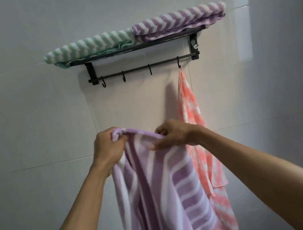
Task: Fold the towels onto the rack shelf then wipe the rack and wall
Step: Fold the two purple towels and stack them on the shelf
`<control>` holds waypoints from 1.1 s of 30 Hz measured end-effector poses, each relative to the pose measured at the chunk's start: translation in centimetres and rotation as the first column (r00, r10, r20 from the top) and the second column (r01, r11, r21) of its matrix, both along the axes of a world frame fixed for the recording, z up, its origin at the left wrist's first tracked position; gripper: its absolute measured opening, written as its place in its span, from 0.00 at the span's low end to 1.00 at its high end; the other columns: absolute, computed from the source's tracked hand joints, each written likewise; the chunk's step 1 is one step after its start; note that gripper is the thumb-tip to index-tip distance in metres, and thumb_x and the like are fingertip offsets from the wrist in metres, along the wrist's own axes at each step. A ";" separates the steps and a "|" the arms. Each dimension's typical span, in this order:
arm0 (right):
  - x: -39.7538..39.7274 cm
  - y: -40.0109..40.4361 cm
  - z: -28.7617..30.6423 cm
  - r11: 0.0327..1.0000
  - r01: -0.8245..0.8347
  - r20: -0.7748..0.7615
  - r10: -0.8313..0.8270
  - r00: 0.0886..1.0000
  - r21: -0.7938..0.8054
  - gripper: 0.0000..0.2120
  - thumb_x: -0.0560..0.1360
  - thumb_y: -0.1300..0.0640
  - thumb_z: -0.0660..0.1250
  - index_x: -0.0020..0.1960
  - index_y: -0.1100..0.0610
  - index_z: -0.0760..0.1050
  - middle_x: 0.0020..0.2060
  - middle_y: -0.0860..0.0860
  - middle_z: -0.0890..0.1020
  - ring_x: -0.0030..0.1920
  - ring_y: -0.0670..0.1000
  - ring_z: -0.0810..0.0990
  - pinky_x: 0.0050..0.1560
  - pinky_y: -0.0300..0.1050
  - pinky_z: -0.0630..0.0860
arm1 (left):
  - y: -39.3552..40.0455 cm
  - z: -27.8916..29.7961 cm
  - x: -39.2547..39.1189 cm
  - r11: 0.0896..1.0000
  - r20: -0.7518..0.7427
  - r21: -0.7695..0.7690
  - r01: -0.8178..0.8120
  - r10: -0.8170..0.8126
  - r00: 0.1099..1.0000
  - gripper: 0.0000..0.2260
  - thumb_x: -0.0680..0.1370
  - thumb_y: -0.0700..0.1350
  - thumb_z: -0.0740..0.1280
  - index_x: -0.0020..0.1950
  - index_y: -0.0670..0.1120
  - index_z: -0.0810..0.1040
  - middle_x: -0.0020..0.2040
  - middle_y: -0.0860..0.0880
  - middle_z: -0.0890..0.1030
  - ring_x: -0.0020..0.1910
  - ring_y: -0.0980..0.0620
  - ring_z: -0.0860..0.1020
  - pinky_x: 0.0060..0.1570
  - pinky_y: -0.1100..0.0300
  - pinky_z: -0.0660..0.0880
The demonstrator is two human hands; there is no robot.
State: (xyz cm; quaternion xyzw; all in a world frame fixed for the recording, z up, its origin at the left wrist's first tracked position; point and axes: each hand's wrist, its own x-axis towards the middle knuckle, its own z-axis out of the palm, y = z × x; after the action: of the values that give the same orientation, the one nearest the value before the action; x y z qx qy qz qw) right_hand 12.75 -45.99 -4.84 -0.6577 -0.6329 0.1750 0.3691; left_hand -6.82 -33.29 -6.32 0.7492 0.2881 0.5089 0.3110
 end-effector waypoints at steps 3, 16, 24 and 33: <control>3.0 -1.1 -3.4 0.986 0.036 -0.028 -0.041 0.999 -0.161 0.16 0.72 0.45 0.77 0.44 0.59 0.82 0.36 0.53 0.80 0.37 0.51 0.77 0.34 0.46 0.75 | 1.2 0.6 -1.7 0.968 0.137 -0.116 -0.224 0.239 0.961 0.05 0.71 0.41 0.72 0.35 0.49 0.82 0.37 0.53 0.83 0.41 0.50 0.80 0.43 0.57 0.75; -1.3 0.2 0.1 0.977 0.011 -0.019 -0.007 1.000 0.212 0.13 0.74 0.44 0.74 0.44 0.54 0.82 0.32 0.55 0.80 0.32 0.47 0.71 0.33 0.41 0.68 | -2.3 -1.1 2.1 0.982 -0.255 0.056 0.179 -0.159 0.954 0.12 0.76 0.42 0.71 0.33 0.52 0.78 0.32 0.50 0.78 0.34 0.55 0.72 0.38 0.57 0.71; 5.3 -4.8 -4.1 0.972 0.150 -0.045 -0.161 0.986 -0.179 0.19 0.73 0.46 0.76 0.38 0.62 0.78 0.30 0.49 0.76 0.32 0.48 0.73 0.32 0.41 0.70 | 2.4 -0.8 -1.8 0.955 0.014 -0.137 -0.262 0.266 0.964 0.08 0.72 0.46 0.70 0.41 0.42 0.83 0.39 0.39 0.83 0.36 0.49 0.75 0.43 0.47 0.79; 5.4 -5.4 -1.9 0.980 0.095 -0.782 0.079 0.618 0.175 0.26 0.61 0.50 0.83 0.51 0.61 0.78 0.44 0.58 0.81 0.44 0.54 0.81 0.56 0.53 0.79 | 3.5 -1.9 -1.3 0.902 -0.040 -0.214 -0.376 0.376 0.926 0.23 0.73 0.55 0.76 0.56 0.37 0.78 0.54 0.39 0.82 0.52 0.41 0.79 0.53 0.49 0.75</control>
State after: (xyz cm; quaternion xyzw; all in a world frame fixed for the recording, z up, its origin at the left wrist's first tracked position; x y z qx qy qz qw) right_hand 18.20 -51.39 -6.71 -0.4775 -0.4192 0.3789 0.6729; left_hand -8.09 -29.74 -8.26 0.6404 0.4808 0.5254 0.2875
